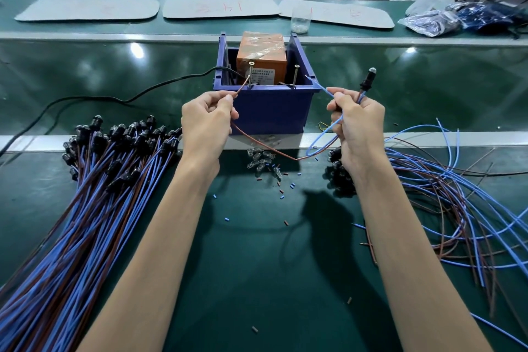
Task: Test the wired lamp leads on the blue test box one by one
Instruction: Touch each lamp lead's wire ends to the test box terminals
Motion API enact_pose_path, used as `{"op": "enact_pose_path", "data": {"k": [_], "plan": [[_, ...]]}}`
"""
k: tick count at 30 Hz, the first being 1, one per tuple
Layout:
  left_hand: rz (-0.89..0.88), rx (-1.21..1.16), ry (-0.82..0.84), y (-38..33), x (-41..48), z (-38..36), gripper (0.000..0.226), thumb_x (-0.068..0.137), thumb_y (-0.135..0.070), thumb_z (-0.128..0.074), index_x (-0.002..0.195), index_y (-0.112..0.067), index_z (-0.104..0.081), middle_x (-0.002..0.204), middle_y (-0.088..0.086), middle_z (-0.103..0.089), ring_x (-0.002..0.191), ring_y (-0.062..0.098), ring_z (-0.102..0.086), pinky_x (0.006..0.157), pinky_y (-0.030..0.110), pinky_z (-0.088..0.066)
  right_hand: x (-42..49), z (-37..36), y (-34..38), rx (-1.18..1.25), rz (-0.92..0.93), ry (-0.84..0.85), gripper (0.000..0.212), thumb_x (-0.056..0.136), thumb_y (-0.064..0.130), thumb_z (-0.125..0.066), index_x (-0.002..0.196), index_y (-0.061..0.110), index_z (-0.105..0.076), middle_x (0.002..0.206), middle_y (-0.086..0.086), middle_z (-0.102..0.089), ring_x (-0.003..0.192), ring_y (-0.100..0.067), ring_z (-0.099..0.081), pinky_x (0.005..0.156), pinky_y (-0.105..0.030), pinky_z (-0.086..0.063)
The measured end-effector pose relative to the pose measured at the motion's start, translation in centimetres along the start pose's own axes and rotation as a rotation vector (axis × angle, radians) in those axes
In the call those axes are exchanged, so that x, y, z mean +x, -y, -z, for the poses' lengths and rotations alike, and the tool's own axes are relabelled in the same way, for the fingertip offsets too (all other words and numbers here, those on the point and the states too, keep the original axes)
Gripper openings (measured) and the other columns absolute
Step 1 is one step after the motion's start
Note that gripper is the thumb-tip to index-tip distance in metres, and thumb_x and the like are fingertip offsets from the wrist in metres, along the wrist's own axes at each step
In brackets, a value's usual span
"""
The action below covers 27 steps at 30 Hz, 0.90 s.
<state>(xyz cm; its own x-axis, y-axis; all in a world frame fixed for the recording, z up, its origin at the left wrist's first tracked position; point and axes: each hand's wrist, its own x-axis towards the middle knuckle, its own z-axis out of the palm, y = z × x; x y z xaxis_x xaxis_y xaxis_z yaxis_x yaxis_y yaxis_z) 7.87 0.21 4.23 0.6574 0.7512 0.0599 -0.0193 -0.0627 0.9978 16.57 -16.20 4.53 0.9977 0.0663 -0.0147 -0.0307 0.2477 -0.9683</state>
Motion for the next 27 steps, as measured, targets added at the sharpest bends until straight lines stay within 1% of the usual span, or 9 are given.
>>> {"op": "enact_pose_path", "data": {"k": [5, 8, 13, 18, 23, 27], "plan": [[0.003, 0.000, 0.008, 0.02, 0.06, 0.05, 0.017, 0.095, -0.011, -0.053, 0.088, -0.016, -0.068, 0.047, -0.014, -0.054, 0.043, 0.000, -0.042, 0.046, 0.012, -0.035, 0.04, -0.17, -0.21, -0.026, -0.003, 0.040, 0.026, 0.095, 0.000, -0.047, 0.081, 0.010, -0.066, 0.047, 0.012, -0.052, 0.037, -0.001, -0.031, 0.037, -0.013, -0.022], [0.002, -0.004, 0.014, -0.01, 0.09, 0.09, 0.018, 0.095, -0.011, -0.053, 0.087, -0.017, -0.067, 0.045, -0.015, -0.053, 0.041, 0.000, -0.039, 0.045, 0.011, -0.033, -0.04, -0.26, -0.34, -0.038, 0.001, 0.073, 0.025, 0.095, 0.001, -0.048, 0.081, 0.011, -0.066, 0.049, 0.011, -0.053, 0.038, -0.001, -0.030, 0.037, -0.013, -0.022], [0.001, 0.006, 0.020, 0.07, -0.03, 0.09, 0.017, 0.095, -0.012, -0.053, 0.089, -0.016, -0.068, 0.047, -0.015, -0.053, 0.040, 0.000, -0.038, 0.045, 0.011, -0.033, -0.01, -0.22, -0.40, -0.043, 0.003, 0.087, 0.026, 0.095, 0.001, -0.048, 0.081, 0.011, -0.067, 0.048, 0.011, -0.053, 0.039, -0.002, -0.030, 0.037, -0.013, -0.022], [-0.004, 0.012, 0.032, -0.02, -0.17, -0.04, 0.017, 0.095, -0.012, -0.053, 0.089, -0.017, -0.068, 0.045, -0.016, -0.053, 0.041, -0.001, -0.040, 0.045, 0.010, -0.033, 0.05, -0.24, -0.49, -0.035, 0.001, 0.100, 0.025, 0.095, 0.000, -0.048, 0.081, 0.010, -0.066, 0.047, 0.011, -0.053, 0.037, -0.001, -0.030, 0.037, -0.013, -0.022], [-0.005, 0.034, 0.044, 0.00, -0.36, -0.18, 0.020, 0.095, -0.013, -0.054, 0.083, -0.022, -0.068, 0.045, -0.016, -0.053, 0.044, -0.003, -0.043, 0.049, 0.010, -0.034, 0.14, -0.19, -0.37, -0.033, -0.003, 0.098, 0.025, 0.094, -0.001, -0.049, 0.080, 0.009, -0.066, 0.047, 0.011, -0.052, 0.037, -0.001, -0.031, 0.037, -0.012, -0.022], [-0.011, 0.040, 0.050, -0.11, -0.37, -0.11, 0.020, 0.094, -0.014, -0.055, 0.083, -0.022, -0.069, 0.046, -0.016, -0.053, 0.044, -0.003, -0.043, 0.051, 0.011, -0.035, 0.13, -0.13, -0.29, -0.030, -0.009, 0.102, 0.025, 0.093, -0.002, -0.049, 0.079, 0.009, -0.066, 0.048, 0.010, -0.052, 0.038, 0.000, -0.031, 0.038, -0.013, -0.021]]}}
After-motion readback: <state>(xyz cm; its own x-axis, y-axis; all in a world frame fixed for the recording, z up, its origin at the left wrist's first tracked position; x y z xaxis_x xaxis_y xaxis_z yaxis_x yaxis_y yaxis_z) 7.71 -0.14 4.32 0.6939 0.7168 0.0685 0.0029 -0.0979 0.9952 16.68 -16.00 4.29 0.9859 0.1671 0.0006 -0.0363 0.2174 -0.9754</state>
